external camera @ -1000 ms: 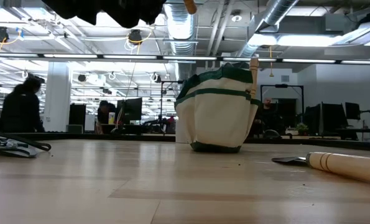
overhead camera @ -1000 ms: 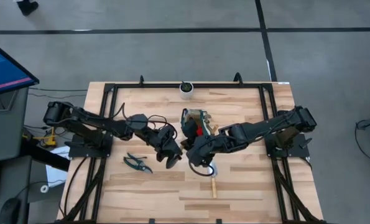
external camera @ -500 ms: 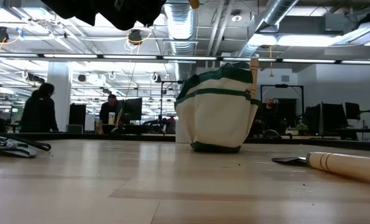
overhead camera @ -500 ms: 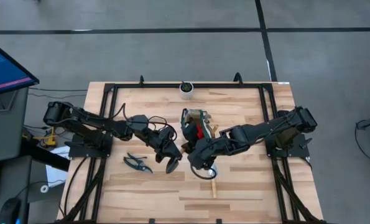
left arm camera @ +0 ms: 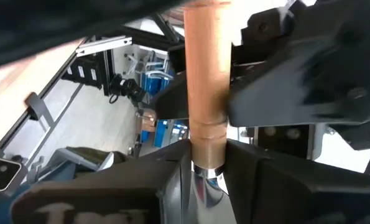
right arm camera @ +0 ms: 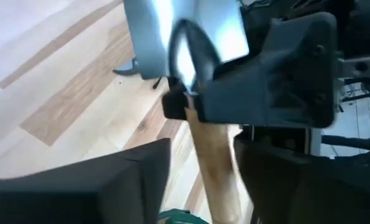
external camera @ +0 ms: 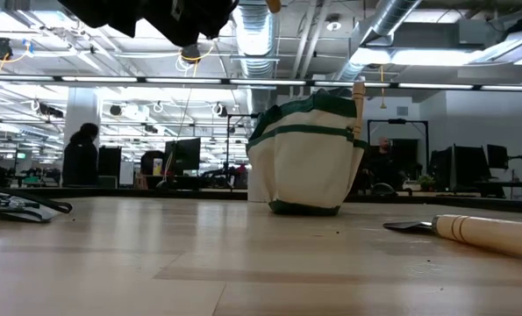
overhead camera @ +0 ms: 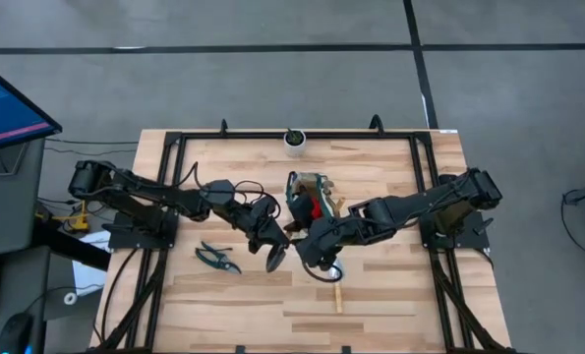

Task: Pick & Place Garden tools in Gardening bag
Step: Put the brown trowel into the green gardening bag

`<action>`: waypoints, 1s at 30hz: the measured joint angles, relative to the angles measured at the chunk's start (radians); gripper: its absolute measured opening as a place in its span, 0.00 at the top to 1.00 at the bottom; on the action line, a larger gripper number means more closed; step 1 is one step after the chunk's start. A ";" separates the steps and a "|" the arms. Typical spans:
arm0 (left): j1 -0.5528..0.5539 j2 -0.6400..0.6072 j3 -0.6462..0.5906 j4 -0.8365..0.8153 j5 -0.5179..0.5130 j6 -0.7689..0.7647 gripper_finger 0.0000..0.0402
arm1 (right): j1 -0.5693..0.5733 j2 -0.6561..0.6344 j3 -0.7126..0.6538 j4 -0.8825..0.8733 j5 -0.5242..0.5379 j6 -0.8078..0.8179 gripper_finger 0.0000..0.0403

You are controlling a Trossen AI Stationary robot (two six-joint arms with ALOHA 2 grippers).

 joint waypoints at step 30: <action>0.070 -0.088 -0.001 0.040 -0.039 0.731 0.87 | 0.023 -0.214 0.013 -0.122 0.033 1.270 0.38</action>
